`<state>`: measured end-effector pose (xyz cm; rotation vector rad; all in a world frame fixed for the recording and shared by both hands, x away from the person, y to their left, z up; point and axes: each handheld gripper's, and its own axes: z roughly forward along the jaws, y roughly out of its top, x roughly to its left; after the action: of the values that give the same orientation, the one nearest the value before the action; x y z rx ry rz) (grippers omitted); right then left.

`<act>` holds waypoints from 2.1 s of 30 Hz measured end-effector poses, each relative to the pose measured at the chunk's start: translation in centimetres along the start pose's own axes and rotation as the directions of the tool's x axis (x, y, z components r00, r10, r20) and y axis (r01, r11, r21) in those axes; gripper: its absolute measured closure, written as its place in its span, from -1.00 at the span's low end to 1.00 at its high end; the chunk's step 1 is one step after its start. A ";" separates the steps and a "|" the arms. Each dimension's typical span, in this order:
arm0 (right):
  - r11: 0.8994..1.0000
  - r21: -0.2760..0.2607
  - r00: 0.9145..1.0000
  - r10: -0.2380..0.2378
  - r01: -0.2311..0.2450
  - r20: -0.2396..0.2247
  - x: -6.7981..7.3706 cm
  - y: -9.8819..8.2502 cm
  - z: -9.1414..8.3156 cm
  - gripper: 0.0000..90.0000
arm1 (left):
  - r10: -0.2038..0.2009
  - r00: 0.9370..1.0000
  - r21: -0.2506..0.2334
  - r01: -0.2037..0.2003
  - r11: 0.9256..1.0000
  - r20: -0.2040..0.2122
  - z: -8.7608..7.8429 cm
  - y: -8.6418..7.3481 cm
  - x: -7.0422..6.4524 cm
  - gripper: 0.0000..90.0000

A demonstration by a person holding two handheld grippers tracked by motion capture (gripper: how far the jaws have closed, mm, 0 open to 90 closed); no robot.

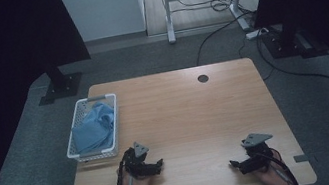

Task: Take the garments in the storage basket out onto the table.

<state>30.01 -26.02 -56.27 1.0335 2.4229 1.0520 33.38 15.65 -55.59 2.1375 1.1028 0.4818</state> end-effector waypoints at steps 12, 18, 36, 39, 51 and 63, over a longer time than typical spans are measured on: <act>1.000 0.000 1.000 -0.001 0.001 0.000 0.0 0.0 0.0 -0.90 | -0.019 1.000 -0.010 0.019 1.000 -0.014 -0.1 0.0 0.1 -0.85; 1.000 0.000 1.000 -0.001 0.001 -0.001 0.0 0.0 0.0 -0.90 | -0.019 1.000 -0.010 0.019 1.000 -0.012 -0.1 0.0 0.1 -0.85; 1.000 -0.001 1.000 0.000 0.000 0.000 0.1 -0.1 -0.1 -0.90 | -0.029 0.999 -0.036 0.030 0.999 0.015 -0.8 0.7 0.3 -0.82; 1.000 0.000 1.000 0.001 -0.001 -0.001 0.1 -0.1 -0.1 -0.90 | -0.027 1.000 -0.039 0.028 0.999 0.014 -1.0 0.9 0.3 -0.82; 1.000 -0.001 1.000 0.000 0.000 0.000 0.1 -0.1 -0.1 -0.90 | -0.020 1.000 -0.034 0.021 0.999 0.024 -1.6 2.0 0.5 -0.82; 1.000 -0.001 1.000 0.000 0.000 0.000 0.1 -0.1 -0.1 -0.90 | -0.018 0.999 -0.039 0.019 0.999 0.031 -2.6 3.7 1.2 -0.84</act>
<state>29.92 -26.03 -56.27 1.0330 2.4225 1.0534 34.66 16.10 -51.14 2.0921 1.0868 0.4574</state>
